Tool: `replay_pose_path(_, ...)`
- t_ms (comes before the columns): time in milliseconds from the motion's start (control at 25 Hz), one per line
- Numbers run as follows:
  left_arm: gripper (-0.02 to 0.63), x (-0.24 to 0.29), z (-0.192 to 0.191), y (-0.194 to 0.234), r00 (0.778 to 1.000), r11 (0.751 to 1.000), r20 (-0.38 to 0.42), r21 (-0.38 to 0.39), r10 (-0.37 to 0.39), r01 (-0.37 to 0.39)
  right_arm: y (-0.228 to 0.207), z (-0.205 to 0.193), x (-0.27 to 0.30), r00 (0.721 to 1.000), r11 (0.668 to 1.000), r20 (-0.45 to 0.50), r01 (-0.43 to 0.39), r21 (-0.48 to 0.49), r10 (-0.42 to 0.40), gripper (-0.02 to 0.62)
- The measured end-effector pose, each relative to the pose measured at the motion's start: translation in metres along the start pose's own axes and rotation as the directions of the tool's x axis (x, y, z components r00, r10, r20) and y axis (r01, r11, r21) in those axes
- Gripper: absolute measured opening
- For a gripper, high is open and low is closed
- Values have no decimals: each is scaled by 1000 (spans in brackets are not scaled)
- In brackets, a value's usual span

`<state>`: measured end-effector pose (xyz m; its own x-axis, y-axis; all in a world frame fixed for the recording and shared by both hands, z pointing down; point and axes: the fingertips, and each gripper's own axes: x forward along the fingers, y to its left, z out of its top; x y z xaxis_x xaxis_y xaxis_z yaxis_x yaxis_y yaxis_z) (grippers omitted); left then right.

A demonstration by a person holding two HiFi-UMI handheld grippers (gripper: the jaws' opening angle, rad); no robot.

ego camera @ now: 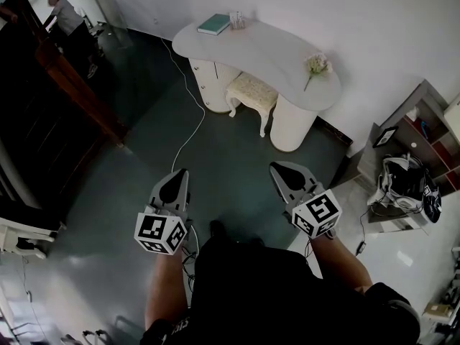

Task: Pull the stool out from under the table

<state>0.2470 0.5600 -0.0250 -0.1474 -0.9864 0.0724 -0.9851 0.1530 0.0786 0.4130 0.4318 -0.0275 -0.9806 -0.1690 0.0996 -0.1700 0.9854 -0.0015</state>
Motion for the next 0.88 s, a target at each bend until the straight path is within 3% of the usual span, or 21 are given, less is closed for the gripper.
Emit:
replay_pose_path(200, 8, 20, 4, 23, 998, 996, 9, 57, -66, 65, -8, 1, 38, 1000, 1000, -14, -2, -13, 2, 5)
replay_pose_path(400, 8, 49, 19, 79, 985, 985, 40, -27, -169, 170, -16, 3, 104, 999, 1000, -40, 8, -17, -8, 5)
replay_pose_path(600, 8, 79, 28, 156, 991, 991, 10, 21, -135, 135, -22, 18, 190, 999, 999, -38, 33, -8, -34, 5)
replay_pose_path(880, 8, 106, 29, 217, 976, 977, 41, 14, -212, 211, -8, 24, 280, 997, 1000, -68, 30, 2, -30, 5)
